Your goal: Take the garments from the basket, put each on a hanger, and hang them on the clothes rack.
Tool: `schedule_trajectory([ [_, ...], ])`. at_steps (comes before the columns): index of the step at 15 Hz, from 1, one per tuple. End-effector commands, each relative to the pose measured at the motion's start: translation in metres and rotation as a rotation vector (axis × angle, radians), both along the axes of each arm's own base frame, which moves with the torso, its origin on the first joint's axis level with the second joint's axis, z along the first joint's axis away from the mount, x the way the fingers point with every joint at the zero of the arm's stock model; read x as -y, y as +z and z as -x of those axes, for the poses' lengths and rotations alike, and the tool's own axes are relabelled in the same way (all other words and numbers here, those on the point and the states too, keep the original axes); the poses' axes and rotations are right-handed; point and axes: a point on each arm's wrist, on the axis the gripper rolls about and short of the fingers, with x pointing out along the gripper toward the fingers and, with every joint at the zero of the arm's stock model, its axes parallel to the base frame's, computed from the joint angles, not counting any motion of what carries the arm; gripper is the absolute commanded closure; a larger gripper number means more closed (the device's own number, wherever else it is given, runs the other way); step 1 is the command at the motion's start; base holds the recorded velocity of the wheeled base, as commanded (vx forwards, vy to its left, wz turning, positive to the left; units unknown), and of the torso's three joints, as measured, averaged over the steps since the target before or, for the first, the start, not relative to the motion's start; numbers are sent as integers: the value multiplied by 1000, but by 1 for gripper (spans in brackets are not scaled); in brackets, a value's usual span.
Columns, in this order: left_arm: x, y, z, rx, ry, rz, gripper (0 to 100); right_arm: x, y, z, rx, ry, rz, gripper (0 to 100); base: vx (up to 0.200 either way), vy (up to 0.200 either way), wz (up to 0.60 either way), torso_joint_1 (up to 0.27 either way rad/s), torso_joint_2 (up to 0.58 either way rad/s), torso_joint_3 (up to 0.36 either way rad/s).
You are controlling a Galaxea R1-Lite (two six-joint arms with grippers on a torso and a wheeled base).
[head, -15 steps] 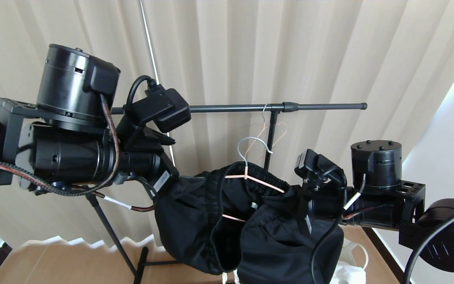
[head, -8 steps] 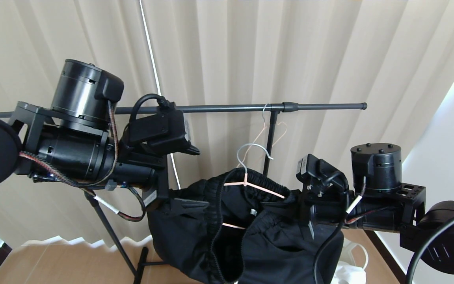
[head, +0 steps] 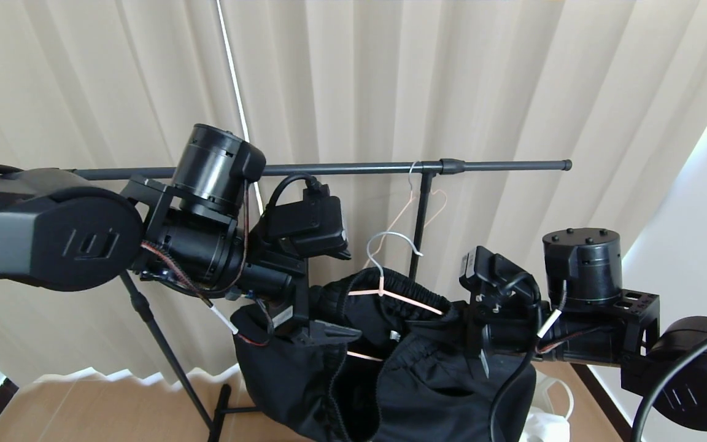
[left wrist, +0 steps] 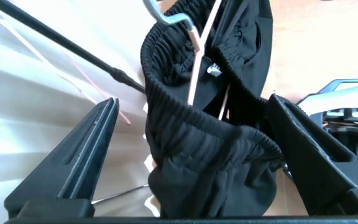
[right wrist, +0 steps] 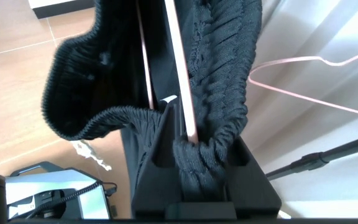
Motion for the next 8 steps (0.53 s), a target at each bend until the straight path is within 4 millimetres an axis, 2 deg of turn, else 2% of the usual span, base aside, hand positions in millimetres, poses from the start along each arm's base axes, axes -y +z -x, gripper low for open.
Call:
schedule_trajectory([
  [1, 3, -13, -8, -35, 4, -21, 0, 0, 1, 2, 2, 4, -1, 100, 0, 0, 0, 0, 0, 0],
  [8, -9, -30, -18, -90, 55, -48, 0, 5, 8, 12, 44, 33, -4, 100, 0, 0, 0, 0, 0, 0],
])
